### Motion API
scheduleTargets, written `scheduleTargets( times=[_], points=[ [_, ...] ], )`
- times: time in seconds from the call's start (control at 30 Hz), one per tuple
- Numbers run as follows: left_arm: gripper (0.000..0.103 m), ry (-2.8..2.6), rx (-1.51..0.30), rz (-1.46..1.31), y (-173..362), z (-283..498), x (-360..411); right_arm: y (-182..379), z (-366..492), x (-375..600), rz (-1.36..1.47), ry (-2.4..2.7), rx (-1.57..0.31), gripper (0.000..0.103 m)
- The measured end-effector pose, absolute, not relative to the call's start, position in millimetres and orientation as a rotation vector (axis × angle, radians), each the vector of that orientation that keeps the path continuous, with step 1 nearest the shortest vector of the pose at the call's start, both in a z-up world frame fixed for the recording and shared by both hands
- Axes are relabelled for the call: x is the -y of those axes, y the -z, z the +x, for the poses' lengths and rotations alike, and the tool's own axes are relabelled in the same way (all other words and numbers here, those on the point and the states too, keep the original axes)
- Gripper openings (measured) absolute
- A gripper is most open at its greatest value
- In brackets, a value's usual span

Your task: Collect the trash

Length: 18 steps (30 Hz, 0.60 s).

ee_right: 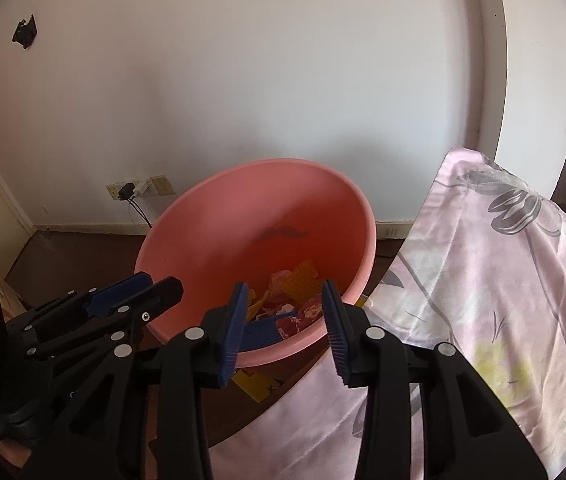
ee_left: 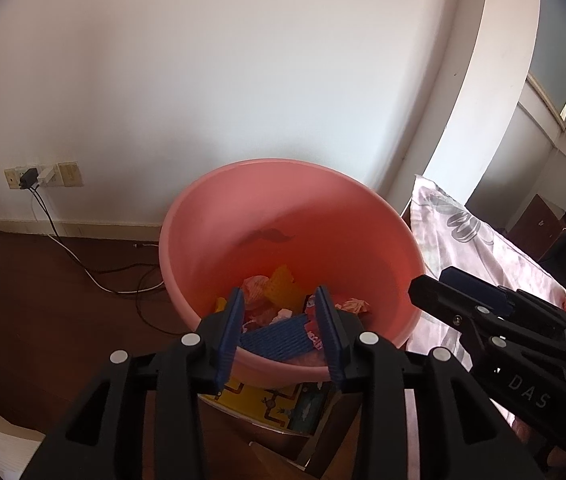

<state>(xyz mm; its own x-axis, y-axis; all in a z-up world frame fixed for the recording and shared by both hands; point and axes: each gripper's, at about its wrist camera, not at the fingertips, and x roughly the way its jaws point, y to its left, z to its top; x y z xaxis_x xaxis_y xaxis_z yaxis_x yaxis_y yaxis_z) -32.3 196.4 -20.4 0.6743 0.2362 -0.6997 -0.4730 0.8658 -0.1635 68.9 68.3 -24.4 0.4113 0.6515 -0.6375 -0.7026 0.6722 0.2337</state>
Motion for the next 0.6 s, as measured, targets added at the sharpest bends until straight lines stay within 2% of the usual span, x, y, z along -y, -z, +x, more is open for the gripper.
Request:
scheduleTargets(
  times=[0.1, 0.2, 0.37, 0.43, 0.6],
  points=[
    [0.038, -0.408, -0.718, -0.339, 15.3, -34.3, -194.1, 18.7, 64.2, -62.2, -0.071, -0.849, -0.745, 0.039],
    [0.044, -0.408, -0.707, -0.329, 9.9, -36.6, -191.1, 12.6, 57.0, -55.3, -0.073, -0.846, -0.723, 0.039],
    [0.046, -0.407, -0.695, -0.314, 2.8, -40.8, -184.7, 3.8, 46.1, -43.7, -0.09, -0.835, -0.677, 0.039],
    [0.052, -0.414, -0.7, -0.315, 1.0, -41.8, -182.5, 1.4, 42.1, -39.1, -0.09, -0.831, -0.667, 0.039],
    [0.052, -0.432, -0.682, -0.31, -4.9, -48.0, -179.0, -1.3, 33.3, -27.4, -0.074, -0.825, -0.655, 0.04]
  ],
)
